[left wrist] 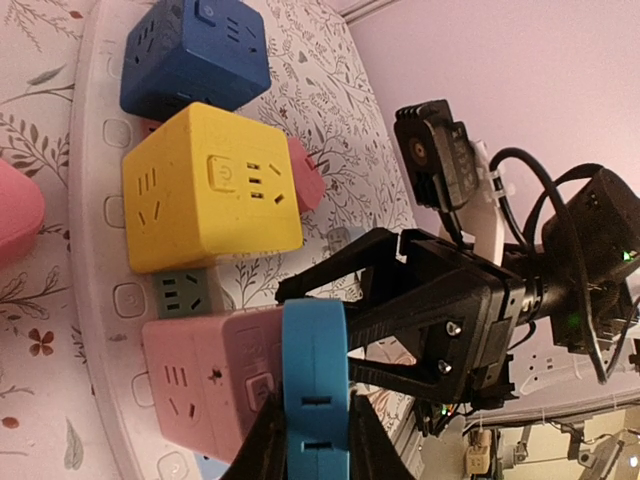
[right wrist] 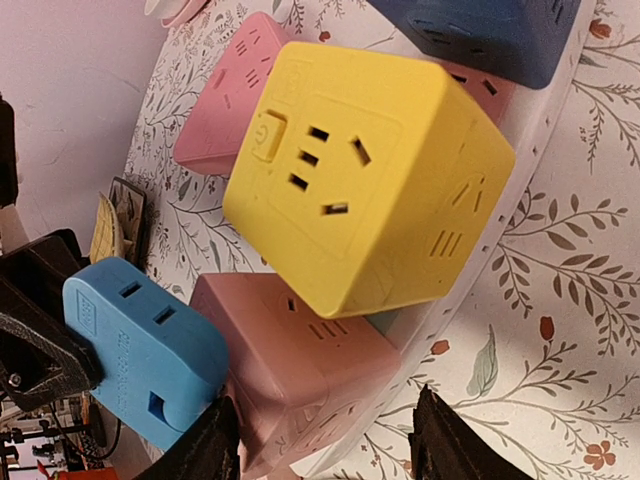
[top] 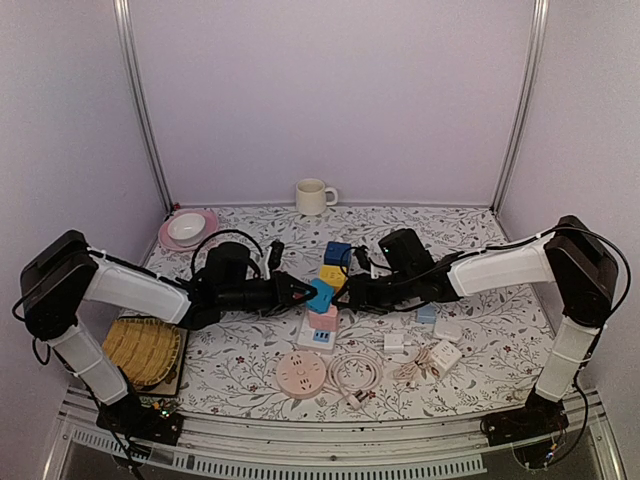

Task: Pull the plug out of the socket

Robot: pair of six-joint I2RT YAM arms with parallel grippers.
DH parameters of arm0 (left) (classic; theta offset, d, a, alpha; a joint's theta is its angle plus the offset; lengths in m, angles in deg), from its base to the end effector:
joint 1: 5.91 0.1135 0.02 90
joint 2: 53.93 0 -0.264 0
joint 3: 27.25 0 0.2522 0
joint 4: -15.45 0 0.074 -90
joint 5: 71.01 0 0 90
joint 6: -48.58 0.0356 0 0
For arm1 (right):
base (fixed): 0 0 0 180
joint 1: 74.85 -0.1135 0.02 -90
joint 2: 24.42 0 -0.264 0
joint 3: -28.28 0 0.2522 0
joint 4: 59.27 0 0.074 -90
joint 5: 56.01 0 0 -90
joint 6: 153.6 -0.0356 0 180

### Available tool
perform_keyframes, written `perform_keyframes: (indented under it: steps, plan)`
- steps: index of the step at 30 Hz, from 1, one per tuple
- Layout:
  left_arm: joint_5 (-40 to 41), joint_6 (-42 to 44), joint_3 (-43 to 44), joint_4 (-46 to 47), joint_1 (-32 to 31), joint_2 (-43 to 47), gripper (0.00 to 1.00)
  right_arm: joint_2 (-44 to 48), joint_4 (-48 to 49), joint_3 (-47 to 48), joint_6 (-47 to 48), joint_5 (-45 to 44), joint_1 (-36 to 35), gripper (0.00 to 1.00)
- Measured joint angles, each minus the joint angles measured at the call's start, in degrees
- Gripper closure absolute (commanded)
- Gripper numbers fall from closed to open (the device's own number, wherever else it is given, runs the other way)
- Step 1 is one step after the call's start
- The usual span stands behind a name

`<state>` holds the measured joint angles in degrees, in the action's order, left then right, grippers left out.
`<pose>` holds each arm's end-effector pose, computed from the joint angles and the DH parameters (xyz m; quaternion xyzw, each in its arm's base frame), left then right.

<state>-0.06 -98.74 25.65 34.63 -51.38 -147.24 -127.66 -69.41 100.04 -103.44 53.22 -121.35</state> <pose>0.2215 -0.2417 0.1746 0.0089 0.8192 -0.5205 0.2408 0.2503 0.2808 0.1673 -0.1206 0.8939 0.3875 0.1904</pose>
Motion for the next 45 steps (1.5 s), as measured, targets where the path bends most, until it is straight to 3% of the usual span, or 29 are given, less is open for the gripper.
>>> perform_keyframes:
  steps: [9, 16, 22, 26, 31, 36, 45]
  plan:
    - [-0.24, -2.58, -1.73, 3.58, 0.00, -0.02, 1.00, -0.02, 0.28, 0.00, 0.02, -0.07, -0.22, 0.39]
    - [-6.25, -4.85, -1.79, 12.57, -1.64, 0.07, 1.00, -0.46, 0.96, 0.00, 0.00, -0.39, -0.26, 0.39]
    - [-6.10, -4.85, -1.81, 11.65, -1.73, 1.95, 1.00, -0.48, 1.16, 0.00, 0.02, -0.57, -0.37, 0.39]
    - [-2.56, -3.15, -2.12, 7.15, -1.53, 6.67, 1.00, -0.48, 1.07, 0.13, 0.13, -0.70, -0.39, 0.39]
    - [5.44, 0.33, -2.23, -4.94, 0.28, 14.27, 1.00, -0.48, -0.13, 0.92, 0.68, -1.29, -0.50, 0.39]
    - [14.47, 3.58, -2.47, -18.84, 5.55, 20.79, 1.00, -0.46, -2.29, 2.43, 1.75, -2.80, -0.76, 0.39]
    - [22.29, 6.43, -6.62, -31.78, 15.32, 26.49, 1.00, 1.73, -5.31, 3.87, 3.19, -4.63, -0.76, 0.39]
